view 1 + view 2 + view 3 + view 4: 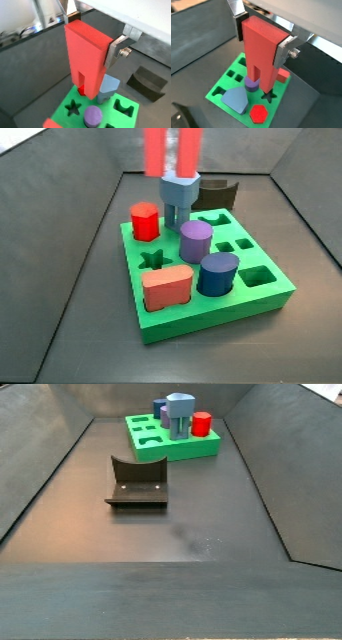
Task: Pick up the double-square object. Move up. Rotate the double-square object. Place the double-square object on the fixture. Regrasp the double-square object. Move to above the board. Insert the double-square object.
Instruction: Insert the double-square object.
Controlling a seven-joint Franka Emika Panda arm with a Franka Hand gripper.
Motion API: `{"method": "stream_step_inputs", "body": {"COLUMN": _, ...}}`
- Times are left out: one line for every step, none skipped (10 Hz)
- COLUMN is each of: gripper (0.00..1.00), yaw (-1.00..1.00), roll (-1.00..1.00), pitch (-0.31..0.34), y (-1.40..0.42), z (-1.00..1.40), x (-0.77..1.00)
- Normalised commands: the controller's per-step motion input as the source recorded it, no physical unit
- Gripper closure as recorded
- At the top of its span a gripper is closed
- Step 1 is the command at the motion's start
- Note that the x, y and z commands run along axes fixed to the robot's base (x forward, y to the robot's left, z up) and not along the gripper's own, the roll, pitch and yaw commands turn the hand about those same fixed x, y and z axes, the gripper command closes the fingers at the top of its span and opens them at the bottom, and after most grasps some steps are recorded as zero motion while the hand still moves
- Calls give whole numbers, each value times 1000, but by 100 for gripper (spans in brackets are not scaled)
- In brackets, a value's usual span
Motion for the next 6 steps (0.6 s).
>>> {"method": "stream_step_inputs", "body": {"gripper": 100, "yaw": 626, "roll": -16, "pitch": -183, "y": -157, "z": -291, "x": 317}}
{"method": "stream_step_inputs", "body": {"gripper": 100, "yaw": 491, "roll": -31, "pitch": -187, "y": -151, "z": -320, "x": 451}}
{"method": "stream_step_inputs", "body": {"gripper": 100, "yaw": 314, "roll": -81, "pitch": -180, "y": -186, "z": -320, "x": 666}}
{"method": "stream_step_inputs", "body": {"gripper": 100, "yaw": 237, "roll": -99, "pitch": -157, "y": -166, "z": -343, "x": 786}}
{"method": "stream_step_inputs", "body": {"gripper": 100, "yaw": 169, "roll": -101, "pitch": -127, "y": -63, "z": -323, "x": 909}}
{"method": "stream_step_inputs", "body": {"gripper": 100, "yaw": 146, "roll": -3, "pitch": 0, "y": -23, "z": -180, "x": 1000}}
